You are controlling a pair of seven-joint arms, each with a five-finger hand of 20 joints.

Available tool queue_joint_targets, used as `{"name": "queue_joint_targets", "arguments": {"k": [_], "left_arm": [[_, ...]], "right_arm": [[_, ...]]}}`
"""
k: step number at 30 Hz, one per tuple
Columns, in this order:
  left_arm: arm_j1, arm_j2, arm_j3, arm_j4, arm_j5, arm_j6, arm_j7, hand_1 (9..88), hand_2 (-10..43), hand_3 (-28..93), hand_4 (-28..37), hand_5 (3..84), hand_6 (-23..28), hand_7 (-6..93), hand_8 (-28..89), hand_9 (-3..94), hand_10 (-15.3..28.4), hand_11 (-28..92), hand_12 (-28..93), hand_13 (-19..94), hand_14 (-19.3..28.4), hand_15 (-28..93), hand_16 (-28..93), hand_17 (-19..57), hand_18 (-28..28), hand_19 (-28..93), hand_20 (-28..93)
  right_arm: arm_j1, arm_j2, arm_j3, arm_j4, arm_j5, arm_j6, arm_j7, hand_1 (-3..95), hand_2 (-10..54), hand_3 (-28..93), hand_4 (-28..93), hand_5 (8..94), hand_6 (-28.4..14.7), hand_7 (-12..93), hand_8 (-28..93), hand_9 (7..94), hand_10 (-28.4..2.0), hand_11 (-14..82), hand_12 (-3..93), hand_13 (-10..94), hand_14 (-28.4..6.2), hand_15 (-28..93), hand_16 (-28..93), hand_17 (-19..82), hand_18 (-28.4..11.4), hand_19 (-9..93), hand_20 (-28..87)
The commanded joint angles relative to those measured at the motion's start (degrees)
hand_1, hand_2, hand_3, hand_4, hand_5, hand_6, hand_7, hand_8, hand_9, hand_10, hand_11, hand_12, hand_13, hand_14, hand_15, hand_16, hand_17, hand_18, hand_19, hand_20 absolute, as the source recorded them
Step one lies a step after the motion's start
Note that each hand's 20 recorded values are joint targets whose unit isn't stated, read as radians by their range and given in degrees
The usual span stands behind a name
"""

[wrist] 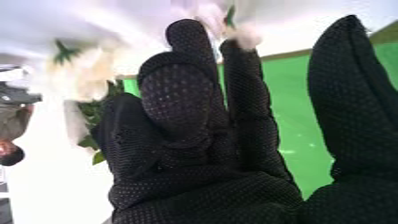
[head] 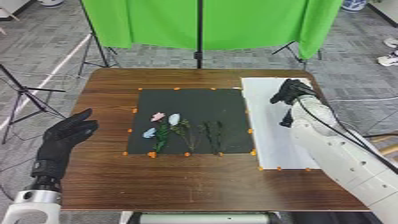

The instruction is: Arrange flowers

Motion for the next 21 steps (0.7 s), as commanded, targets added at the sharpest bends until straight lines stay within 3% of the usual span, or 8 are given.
{"name": "queue_joint_targets", "arguments": {"k": [1, 3, 6, 9, 11, 21], "left_arm": [[0.15, -0.62, 0.16, 0.41, 0.29, -0.72, -0.47, 42.4, -1.8, 68, -3.8, 43.9, 5.4, 10.4, -7, 46.7, 13.1, 19, 12, 40, 16.7, 19, -2, 12.6, 13.0, 15, 20], [0.14, -0.63, 0.11, 0.44, 0.18, -0.77, -0.5, 42.4, -1.8, 68, -3.8, 43.9, 5.4, 10.4, -7, 46.7, 13.1, 19, 12, 40, 16.7, 19, -2, 12.6, 13.0, 15, 20], [0.51, -0.86, -0.05, 0.32, 0.18, -0.57, -0.43, 42.4, -1.9, 68, -3.8, 43.9, 5.4, 10.4, -7, 46.8, 13.1, 19, 12, 40, 16.8, 19, -2, 12.6, 13.0, 15, 20], [0.6, -0.97, -0.09, 0.27, 0.19, -0.63, -0.48, 42.4, -1.9, 68, -3.8, 43.8, 5.4, 10.4, -7, 46.8, 13.1, 19, 12, 40, 16.8, 19, -2, 12.6, 13.0, 15, 20], [0.68, -1.06, -0.16, 0.22, 0.25, -0.62, -0.42, 42.5, -1.9, 68, -3.8, 43.8, 5.3, 10.3, -7, 46.8, 13.1, 19, 12, 40, 16.8, 19, -2, 12.5, 13.0, 15, 20], [1.14, -0.94, -0.55, -0.13, 0.25, -0.21, -0.31, 42.5, -1.9, 68, -3.8, 43.8, 5.3, 10.3, -6, 46.7, 13.1, 19, 12, 40, 16.7, 19, -2, 12.6, 13.0, 15, 20]], "right_arm": [[-1.91, -0.41, -0.75, 0.58, -1.96, 1.46, 0.03, 38.0, -9.5, 65, -17, 59.1, 1.0, 18, -10, 68.1, -15.9, 22.5, 25.3, 80, -7.4, 65, 29, 53, -19.6, 93, 51], [-2.42, -0.37, -1.18, 0.74, -2.45, 2.43, 0.27, 40.2, -9.5, 65, -17, 59.5, 1.6, 19, -10, 68.6, -15.6, 22.9, 25.2, 81, -7.0, 66, 29, 53, -19.2, 93, 51], [-2.98, -0.47, -3.11, 2.12, -4.41, 9.52, 0.18, 47.1, -9.5, 66, -20, 62.5, 2.3, 22, -8, 71.7, -13.6, 23.9, 26.8, 82, -5.5, 66, 29, 55, -18.0, 93, 53], [-3.19, -0.67, -4.65, 3.27, -5.58, 15.03, -0.13, 58.7, -9.5, 56, -20, 68.7, 1.6, 27, 4, 80.9, -9.5, 12.1, 41.2, 85, -3.8, 67, 29, 58, -17.0, 93, 56], [-3.02, -0.68, -5.46, 3.67, -5.39, 17.69, -0.36, 62.1, -9.5, 56, -21, 72.3, 1.4, 29, 5, 83.8, -8.3, 10.8, 43.0, 86, -3.1, 67, 29, 59, -16.4, 93, 57], [0.78, 2.16, -6.8, 0.04, -5.72, 25.78, -1.16, 67.2, -9.5, 55, -21, 78.5, -0.4, 29, 6, 88.0, -9.0, 11.6, 44.8, 89, -1.4, 66, 31, 63, -15.4, 93, 58]]}}
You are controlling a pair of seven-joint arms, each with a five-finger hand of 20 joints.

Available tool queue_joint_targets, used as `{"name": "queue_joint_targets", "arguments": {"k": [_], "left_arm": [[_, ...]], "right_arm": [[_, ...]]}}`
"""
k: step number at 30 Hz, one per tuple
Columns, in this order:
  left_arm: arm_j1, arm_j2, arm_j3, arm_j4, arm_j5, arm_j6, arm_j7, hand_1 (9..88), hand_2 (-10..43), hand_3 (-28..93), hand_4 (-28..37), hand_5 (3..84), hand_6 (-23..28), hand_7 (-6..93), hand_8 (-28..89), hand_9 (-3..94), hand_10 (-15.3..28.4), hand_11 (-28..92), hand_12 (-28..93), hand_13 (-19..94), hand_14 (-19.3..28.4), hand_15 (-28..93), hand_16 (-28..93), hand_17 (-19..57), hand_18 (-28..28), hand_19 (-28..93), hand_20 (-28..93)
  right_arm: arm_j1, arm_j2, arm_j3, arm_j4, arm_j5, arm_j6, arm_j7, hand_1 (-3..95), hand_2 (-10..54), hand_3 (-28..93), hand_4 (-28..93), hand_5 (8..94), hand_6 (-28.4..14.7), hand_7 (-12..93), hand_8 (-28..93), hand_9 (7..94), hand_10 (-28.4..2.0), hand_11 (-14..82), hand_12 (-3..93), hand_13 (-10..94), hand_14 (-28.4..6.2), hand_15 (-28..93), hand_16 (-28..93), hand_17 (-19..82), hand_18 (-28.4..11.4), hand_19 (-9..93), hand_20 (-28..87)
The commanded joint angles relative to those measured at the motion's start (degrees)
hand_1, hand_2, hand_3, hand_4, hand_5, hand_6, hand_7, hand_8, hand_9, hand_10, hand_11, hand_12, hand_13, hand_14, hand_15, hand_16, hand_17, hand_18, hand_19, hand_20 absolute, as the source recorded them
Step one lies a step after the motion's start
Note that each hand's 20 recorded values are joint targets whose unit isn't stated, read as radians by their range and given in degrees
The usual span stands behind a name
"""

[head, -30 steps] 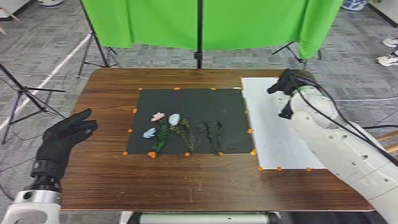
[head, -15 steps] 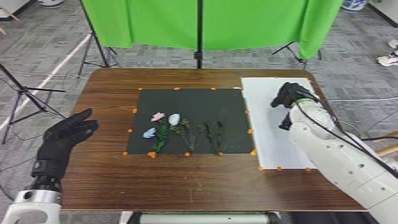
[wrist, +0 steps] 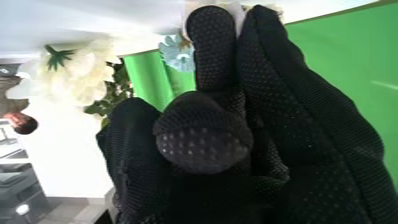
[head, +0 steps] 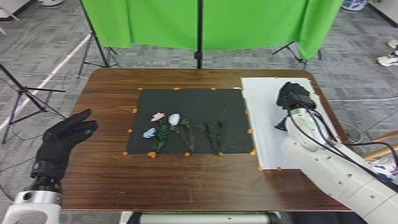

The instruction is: Arrange flowers

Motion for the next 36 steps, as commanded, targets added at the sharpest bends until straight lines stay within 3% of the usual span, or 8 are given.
{"name": "queue_joint_targets", "arguments": {"k": [1, 8, 17, 22, 24, 28, 36], "left_arm": [[1.12, -0.41, -0.45, -0.15, 0.18, -0.13, -0.4, 42.5, -1.9, 68, -3.8, 43.9, 5.3, 10.2, -6, 46.7, 13.1, 19, 12, 40, 16.7, 19, -2, 12.5, 13.0, 15, 20], [1.24, -0.16, -0.7, -0.4, 0.28, 0.0, -0.59, 42.5, -1.9, 68, -3.8, 43.9, 5.5, 10.2, -6, 46.7, 13.0, 19, 12, 40, 16.8, 19, -2, 12.6, 12.9, 15, 20], [1.34, 0.14, -0.64, -0.47, 0.29, -0.02, -0.76, 42.3, -1.9, 68, -3.8, 44.0, 5.5, 10.2, -6, 46.7, 13.1, 19, 12, 40, 16.7, 19, -2, 12.6, 12.9, 15, 20], [1.24, 0.06, -0.2, -0.38, 0.33, -0.34, -0.87, 42.3, -2.0, 68, -3.8, 44.0, 5.6, 10.3, -6, 46.8, 13.0, 19, 12, 40, 16.7, 19, -2, 12.5, 12.9, 15, 20], [0.86, 0.47, -0.23, -0.18, 0.52, -1.33, -1.48, 42.2, -2.1, 68, -3.7, 44.0, 5.6, 10.2, -6, 46.8, 13.1, 19, 12, 40, 16.7, 19, -2, 12.6, 12.9, 15, 20], [0.72, 0.61, -0.32, -0.01, 0.26, -1.15, -1.34, 42.2, -2.0, 68, -3.8, 44.0, 5.6, 10.2, -6, 46.7, 13.1, 19, 12, 40, 16.7, 19, -2, 12.5, 12.9, 15, 20], [-0.1, 0.69, 0.13, 0.45, 0.33, -2.18, -1.7, 41.8, -2.2, 68, -3.8, 44.1, 5.8, 9.9, -6, 46.8, 13.2, 19, 12, 40, 16.7, 19, -2, 12.5, 12.9, 15, 20]], "right_arm": [[3.0, 2.51, -0.51, -4.33, -1.04, 4.99, -0.91, 67.2, -9.5, 55, -20, 78.6, -0.5, 29, 6, 88.0, -9.1, 11.7, 44.9, 89, -1.4, 66, 31, 63, -15.4, 93, 58], [7.01, 4.58, -0.25, -13.15, 1.08, 1.85, -3.29, 67.3, -9.5, 55, -19, 79.0, -0.6, 29, 7, 88.3, -9.2, 11.8, 45.7, 89, -1.3, 66, 32, 63, -15.2, 93, 59], [15.72, 3.5, -8.79, -22.28, 18.16, -11.34, -10.99, 66.8, -9.5, 55, -19, 78.5, -0.3, 29, 7, 88.0, -9.0, 11.5, 46.0, 89, -1.1, 66, 33, 62, -15.0, 93, 60], [16.48, -2.4, -10.16, -21.17, 13.93, -17.41, -13.06, 66.7, -9.5, 54, -19, 78.0, -0.3, 29, 7, 87.5, -8.9, 11.5, 46.4, 88, -0.9, 66, 33, 62, -14.5, 93, 60], [15.34, -4.49, -8.9, -21.19, 13.44, -20.07, -12.77, 66.6, -9.5, 55, -19, 77.7, -0.3, 29, 7, 87.4, -8.9, 11.5, 46.5, 88, -1.0, 66, 33, 62, -14.5, 93, 60], [14.13, -7.9, -9.2, -20.39, 12.54, -22.83, -12.91, 66.4, -9.5, 55, -19, 77.6, -0.4, 30, 7, 87.3, -9.0, 11.3, 46.4, 88, -1.1, 67, 33, 62, -14.5, 93, 61], [11.95, -10.93, -12.49, -18.18, 10.14, -25.67, -13.06, 66.1, -9.5, 55, -19, 77.0, -0.3, 30, 7, 86.9, -8.9, 11.0, 46.5, 87, -1.3, 67, 33, 61, -14.4, 93, 61]]}}
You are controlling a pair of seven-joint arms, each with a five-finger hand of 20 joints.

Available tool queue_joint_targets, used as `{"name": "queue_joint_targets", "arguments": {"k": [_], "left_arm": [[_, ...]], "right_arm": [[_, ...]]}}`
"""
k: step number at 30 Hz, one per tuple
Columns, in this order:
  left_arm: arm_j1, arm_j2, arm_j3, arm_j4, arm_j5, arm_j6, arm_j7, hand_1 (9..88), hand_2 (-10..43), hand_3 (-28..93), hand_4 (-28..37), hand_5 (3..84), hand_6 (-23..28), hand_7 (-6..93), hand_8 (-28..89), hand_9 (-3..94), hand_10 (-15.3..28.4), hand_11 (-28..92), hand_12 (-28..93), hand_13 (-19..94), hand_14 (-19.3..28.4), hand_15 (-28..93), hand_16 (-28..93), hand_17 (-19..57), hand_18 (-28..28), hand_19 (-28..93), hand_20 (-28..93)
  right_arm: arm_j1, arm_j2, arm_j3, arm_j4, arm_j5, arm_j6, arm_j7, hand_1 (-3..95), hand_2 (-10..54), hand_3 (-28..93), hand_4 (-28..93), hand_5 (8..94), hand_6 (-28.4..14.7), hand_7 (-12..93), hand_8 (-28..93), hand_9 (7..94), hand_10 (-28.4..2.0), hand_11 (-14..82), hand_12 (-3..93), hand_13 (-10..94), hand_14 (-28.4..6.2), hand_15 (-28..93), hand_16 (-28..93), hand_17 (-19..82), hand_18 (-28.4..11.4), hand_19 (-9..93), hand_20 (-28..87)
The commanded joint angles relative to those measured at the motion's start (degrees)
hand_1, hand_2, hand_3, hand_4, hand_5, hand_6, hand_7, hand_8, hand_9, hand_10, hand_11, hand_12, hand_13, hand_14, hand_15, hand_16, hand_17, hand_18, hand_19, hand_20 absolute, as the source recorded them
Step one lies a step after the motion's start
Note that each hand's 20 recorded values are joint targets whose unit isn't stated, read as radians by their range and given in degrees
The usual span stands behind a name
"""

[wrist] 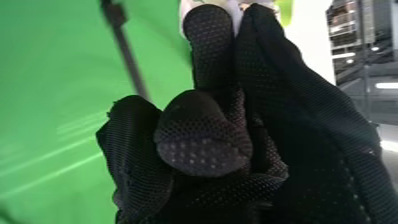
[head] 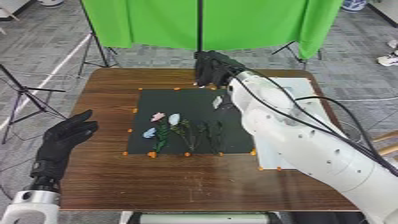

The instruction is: Arrange flowers

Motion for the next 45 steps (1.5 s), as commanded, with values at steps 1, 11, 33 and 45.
{"name": "queue_joint_targets", "arguments": {"k": [1, 11, 33, 45], "left_arm": [[-0.3, 0.02, 0.52, 0.6, 0.23, -1.45, -0.97, 41.8, -2.2, 68, -3.8, 44.1, 5.8, 9.9, -6, 46.8, 13.2, 19, 12, 40, 16.7, 19, -2, 12.5, 12.9, 15, 20], [-0.49, -0.03, 0.53, 0.8, 0.3, -1.59, -0.78, 41.5, -2.5, 68, -3.9, 44.2, 5.8, 9.9, -6, 46.9, 13.2, 19, 12, 40, 16.8, 19, -2, 12.2, 12.7, 14, 20], [-0.27, -0.63, -0.08, 0.66, 0.59, -2.84, -1.06, 41.8, -3.4, 66, -3.4, 43.9, 6.0, 9.3, -6, 46.8, 13.4, 19, 12, 39, 16.8, 19, -2, 11.4, 12.6, 13, 19], [0.19, -0.8, -0.36, 0.3, 0.69, -2.74, -1.15, 41.7, -3.8, 66, -3.7, 43.8, 6.2, 9.0, -6, 46.9, 13.3, 19, 12, 39, 16.7, 19, -2, 11.1, 12.7, 12, 19]], "right_arm": [[-2.34, -2.73, -4.48, 1.77, -1.46, -2.43, -0.29, 66.1, -9.5, 55, -19, 76.9, -0.3, 30, 7, 86.8, -8.9, 11.0, 46.5, 87, -1.3, 67, 33, 61, -14.4, 93, 61], [-1.79, -2.32, -6.12, 4.01, -3.89, -1.38, 0.14, 65.2, -9.5, 56, -19, 75.8, 0.1, 31, 6, 86.1, -8.2, 10.7, 46.4, 86, -1.5, 67, 33, 60, -14.5, 93, 60], [-3.58, -2.71, -4.33, 3.39, -1.06, -7.45, -0.82, 45.5, -9.5, 59, -16, 72.1, 0.4, 23, 5, 79.7, -11.8, 22.1, 23.2, 86, -3.2, 65, 31, 59, -16.0, 93, 59], [-3.8, -0.17, 1.19, 0.44, -2.14, -8.29, -1.24, 37.8, -9.5, 66, -18, 68.7, 1.6, 20, -10, 76.4, -13.6, 19.2, 22.1, 85, -3.8, 63, 32, 57, -16.9, 93, 57]]}}
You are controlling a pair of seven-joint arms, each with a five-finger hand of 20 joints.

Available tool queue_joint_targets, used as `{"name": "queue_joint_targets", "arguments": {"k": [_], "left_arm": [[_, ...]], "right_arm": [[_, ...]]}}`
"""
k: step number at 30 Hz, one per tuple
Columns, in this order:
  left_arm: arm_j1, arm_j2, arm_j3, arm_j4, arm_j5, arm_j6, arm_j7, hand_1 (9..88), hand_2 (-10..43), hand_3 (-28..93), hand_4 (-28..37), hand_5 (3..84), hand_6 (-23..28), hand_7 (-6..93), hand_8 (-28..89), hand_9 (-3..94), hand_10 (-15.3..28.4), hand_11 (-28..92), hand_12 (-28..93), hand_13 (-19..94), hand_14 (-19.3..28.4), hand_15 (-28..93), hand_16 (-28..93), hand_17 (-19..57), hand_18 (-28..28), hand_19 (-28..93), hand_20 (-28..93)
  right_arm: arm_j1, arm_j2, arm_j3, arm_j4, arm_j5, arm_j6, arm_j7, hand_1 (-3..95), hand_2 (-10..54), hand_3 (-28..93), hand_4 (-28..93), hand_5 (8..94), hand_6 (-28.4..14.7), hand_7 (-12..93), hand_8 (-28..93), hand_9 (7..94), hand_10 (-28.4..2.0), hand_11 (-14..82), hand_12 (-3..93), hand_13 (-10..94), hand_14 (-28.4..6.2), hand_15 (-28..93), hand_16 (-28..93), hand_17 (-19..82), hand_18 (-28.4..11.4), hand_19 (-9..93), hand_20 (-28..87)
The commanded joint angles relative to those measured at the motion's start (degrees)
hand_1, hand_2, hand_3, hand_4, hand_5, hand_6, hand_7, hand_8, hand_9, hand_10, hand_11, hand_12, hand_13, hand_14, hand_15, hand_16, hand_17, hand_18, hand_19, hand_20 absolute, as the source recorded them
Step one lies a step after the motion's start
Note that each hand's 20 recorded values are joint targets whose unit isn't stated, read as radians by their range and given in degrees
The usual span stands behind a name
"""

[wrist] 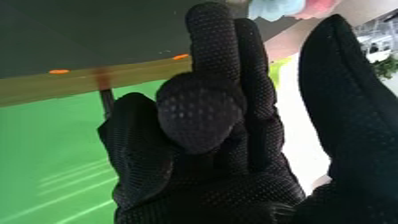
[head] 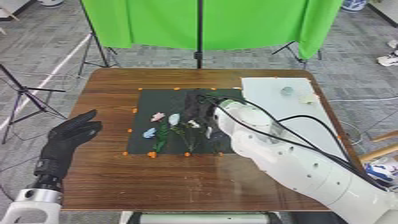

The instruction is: Arrange flowers

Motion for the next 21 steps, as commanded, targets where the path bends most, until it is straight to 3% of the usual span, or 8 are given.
{"name": "queue_joint_targets", "arguments": {"k": [1, 7, 11, 21], "left_arm": [[1.02, -0.72, -0.47, -0.08, 0.43, -0.48, -0.48, 41.7, -3.9, 66, -3.6, 43.8, 6.1, 9.0, -6, 46.9, 13.3, 19, 12, 39, 16.7, 19, -2, 11.1, 12.6, 12, 19], [1.18, -0.79, -0.51, -0.19, 0.43, -0.31, -0.48, 41.6, -4.1, 67, -3.6, 43.8, 6.1, 9.1, -6, 46.9, 13.4, 19, 12, 39, 16.8, 19, -2, 11.0, 12.7, 12, 19], [1.95, -0.96, -0.95, -0.57, 0.46, -0.21, -0.54, 41.6, -4.1, 67, -3.6, 43.8, 6.1, 9.1, -6, 46.9, 13.4, 19, 12, 39, 16.8, 19, -2, 11.0, 12.6, 12, 19], [1.33, -0.78, -0.63, -0.28, 0.52, -0.41, -0.46, 41.6, -4.3, 67, -3.7, 43.9, 6.1, 9.1, -6, 46.9, 13.4, 19, 12, 39, 16.8, 19, -2, 11.0, 12.6, 12, 19]], "right_arm": [[0.05, 2.99, 6.01, -3.31, -0.78, 1.85, -0.26, 37.8, -9.5, 66, -18, 68.5, 1.6, 20, -10, 75.8, -13.6, 19.1, 22.2, 85, -3.9, 63, 32, 57, -17.0, 93, 57], [-0.88, 9.3, 12.88, -3.6, -2.61, 13.31, 2.22, 35.3, -9.5, 66, -17, 63.0, 0.8, 19, -10, 66.0, -15.8, 15.2, 21.8, 79, -7.0, 63, 32, 52, -18.1, 93, 56], [-2.12, 10.9, 17.93, 0.51, -1.48, 15.25, 6.25, 32.1, -9.5, 66, -16, 54.4, -1.6, 15, -9, 57.5, -17.1, 12.3, 21.9, 75, -8.5, 64, 31, 50, -18.6, 93, 55], [-3.48, 11.1, 21.61, 12.37, -5.36, 5.76, 18.46, 24.3, -9.5, 58, -15, 46.9, -2.8, 9, -6, 51.6, -20.7, 8.1, 23.2, 72, -13.1, 66, 30, 48, -22.1, 93, 53]]}}
